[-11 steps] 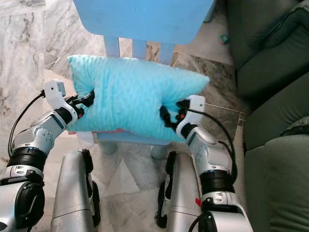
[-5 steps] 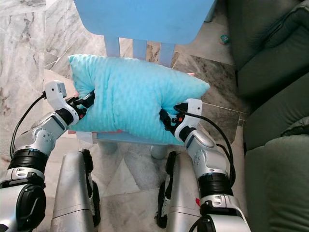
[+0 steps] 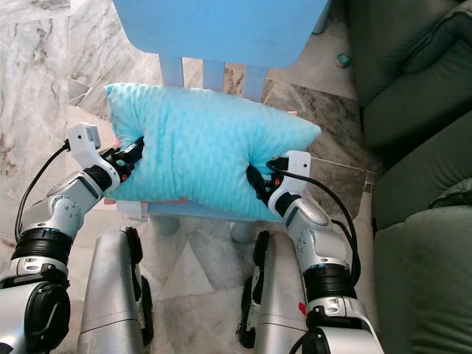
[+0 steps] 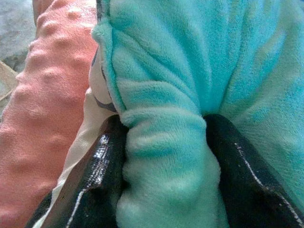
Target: Move the pillow to the sofa
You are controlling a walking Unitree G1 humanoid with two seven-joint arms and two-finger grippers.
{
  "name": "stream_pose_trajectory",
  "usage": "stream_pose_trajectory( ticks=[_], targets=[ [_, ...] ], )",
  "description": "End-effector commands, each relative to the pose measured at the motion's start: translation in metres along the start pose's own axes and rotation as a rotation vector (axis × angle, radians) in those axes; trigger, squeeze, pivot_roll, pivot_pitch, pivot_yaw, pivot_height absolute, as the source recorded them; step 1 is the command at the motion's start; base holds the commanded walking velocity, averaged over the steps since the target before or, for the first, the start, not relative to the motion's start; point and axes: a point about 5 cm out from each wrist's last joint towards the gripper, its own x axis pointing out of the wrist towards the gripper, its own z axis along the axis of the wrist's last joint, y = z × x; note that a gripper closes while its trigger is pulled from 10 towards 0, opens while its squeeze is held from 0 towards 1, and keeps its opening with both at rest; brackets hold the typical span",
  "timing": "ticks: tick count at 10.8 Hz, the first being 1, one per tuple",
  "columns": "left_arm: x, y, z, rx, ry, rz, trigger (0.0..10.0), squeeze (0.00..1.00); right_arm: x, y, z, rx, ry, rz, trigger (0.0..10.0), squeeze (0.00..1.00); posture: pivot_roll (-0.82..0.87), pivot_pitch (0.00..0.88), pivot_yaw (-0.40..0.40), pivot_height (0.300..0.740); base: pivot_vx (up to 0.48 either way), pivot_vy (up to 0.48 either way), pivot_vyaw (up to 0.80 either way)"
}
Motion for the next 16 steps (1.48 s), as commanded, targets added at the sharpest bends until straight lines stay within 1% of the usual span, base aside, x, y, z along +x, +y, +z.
stream_pose_trajectory(
  ticks=[1,9,16],
  targets=[
    [-0.0014,0.0000,-0.0147,-0.016,0.052,-0.004,0.0,0.00,-0.0021,0.0003,-0.0175,0.020,0.058,-0.006,0.0,0.00,-0.01,0.429,-0.073,0.512,0.000,0.000,0.00],
    [-0.0035,0.0041,-0.0128,-0.005,0.029,0.036,0.0,0.00,-0.0032,0.0009,-0.0211,0.013,0.066,-0.007,0.0,0.00,-0.01,0.438,-0.075,0.512,0.000,0.000,0.00],
    [-0.0039,0.0038,-0.0139,-0.005,0.035,0.036,0.0,0.00,-0.0027,0.0026,-0.0217,0.013,0.065,-0.006,0.0,0.00,-0.01,0.445,-0.076,0.512,0.000,0.000,0.00]
  ],
)
